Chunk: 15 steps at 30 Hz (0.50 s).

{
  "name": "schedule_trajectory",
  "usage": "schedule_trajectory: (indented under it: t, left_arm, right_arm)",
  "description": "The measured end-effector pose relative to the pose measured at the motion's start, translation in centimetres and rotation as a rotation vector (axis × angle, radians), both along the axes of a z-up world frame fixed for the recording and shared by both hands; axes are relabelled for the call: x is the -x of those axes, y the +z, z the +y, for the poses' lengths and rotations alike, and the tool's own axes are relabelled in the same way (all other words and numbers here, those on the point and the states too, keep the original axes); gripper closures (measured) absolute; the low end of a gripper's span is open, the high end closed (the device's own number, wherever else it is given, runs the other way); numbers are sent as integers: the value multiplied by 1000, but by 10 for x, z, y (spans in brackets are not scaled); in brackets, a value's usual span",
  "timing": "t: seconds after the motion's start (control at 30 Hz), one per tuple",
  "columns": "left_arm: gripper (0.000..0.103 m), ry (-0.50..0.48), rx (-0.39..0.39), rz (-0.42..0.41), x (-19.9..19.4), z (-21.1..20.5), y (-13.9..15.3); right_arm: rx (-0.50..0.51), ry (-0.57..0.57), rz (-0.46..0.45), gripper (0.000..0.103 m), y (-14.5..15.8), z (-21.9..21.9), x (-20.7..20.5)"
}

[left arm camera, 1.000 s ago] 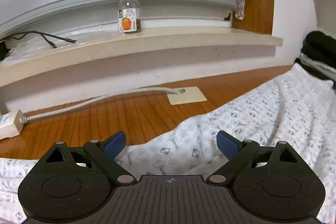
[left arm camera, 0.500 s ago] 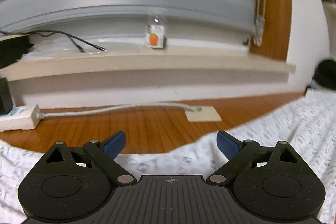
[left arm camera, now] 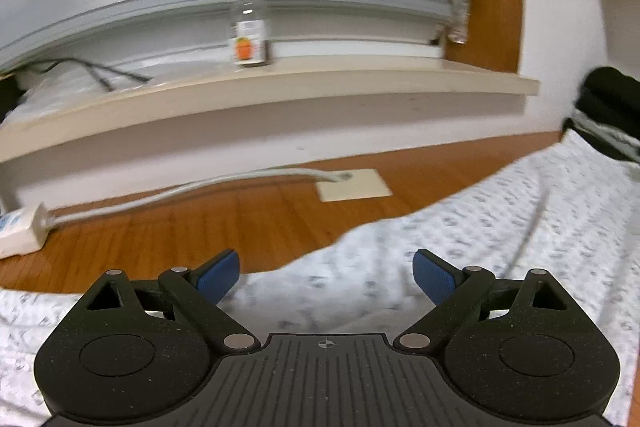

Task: Fold clothes

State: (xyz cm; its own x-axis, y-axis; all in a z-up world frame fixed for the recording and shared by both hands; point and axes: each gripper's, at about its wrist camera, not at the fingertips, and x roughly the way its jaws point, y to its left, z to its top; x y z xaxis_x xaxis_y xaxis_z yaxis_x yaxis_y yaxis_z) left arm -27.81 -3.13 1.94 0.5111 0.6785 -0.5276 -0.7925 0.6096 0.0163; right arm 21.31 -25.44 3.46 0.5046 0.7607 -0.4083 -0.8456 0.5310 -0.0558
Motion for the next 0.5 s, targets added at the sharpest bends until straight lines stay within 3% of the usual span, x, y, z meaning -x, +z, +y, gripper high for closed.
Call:
schedule_trajectory:
  t: [0.07, 0.2, 0.27, 0.5]
  left_arm:
    - [8, -26, -2, 23, -7, -4, -1]
    - [8, -77, -5, 70, -21, -11, -4]
    - [8, -103, -7, 93, -28, -15, -5]
    - [8, -133, 66, 101, -34, 2, -16]
  right_arm:
    - [8, 120, 69, 74, 0, 19, 7]
    - [75, 268, 107, 73, -10, 54, 20]
    - [89, 274, 81, 73, -14, 63, 18]
    - [145, 236, 135, 74, -27, 65, -14]
